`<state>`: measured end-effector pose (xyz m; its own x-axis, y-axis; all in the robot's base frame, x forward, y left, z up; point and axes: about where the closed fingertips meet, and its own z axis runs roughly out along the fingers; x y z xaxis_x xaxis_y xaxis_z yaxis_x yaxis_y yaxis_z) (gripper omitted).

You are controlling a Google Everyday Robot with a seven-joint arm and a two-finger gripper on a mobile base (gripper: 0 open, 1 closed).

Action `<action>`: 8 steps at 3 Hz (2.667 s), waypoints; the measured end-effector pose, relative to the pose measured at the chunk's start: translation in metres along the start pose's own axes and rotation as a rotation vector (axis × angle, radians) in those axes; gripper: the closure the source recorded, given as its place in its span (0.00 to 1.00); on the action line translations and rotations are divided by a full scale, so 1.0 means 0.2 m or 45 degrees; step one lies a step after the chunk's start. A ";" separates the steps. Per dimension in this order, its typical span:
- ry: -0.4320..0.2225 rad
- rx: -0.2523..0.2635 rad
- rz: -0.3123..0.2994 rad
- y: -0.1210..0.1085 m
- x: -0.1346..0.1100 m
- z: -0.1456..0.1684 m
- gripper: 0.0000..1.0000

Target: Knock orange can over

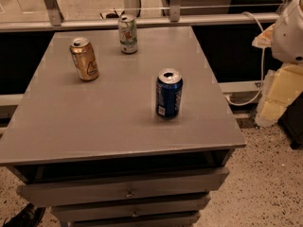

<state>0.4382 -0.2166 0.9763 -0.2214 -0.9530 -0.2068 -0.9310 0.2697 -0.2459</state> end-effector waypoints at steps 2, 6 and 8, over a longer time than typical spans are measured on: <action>-0.162 0.028 -0.036 -0.14 -0.27 0.13 0.00; -0.636 -0.017 0.050 -0.34 -1.20 0.26 0.00; -0.725 0.053 0.074 -0.40 -1.30 0.27 0.00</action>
Offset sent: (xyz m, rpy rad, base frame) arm 0.0750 0.0815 -0.0137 0.1938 -0.1028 0.0986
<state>0.5851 0.0163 0.9982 -0.0704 -0.7150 -0.6955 -0.9073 0.3357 -0.2533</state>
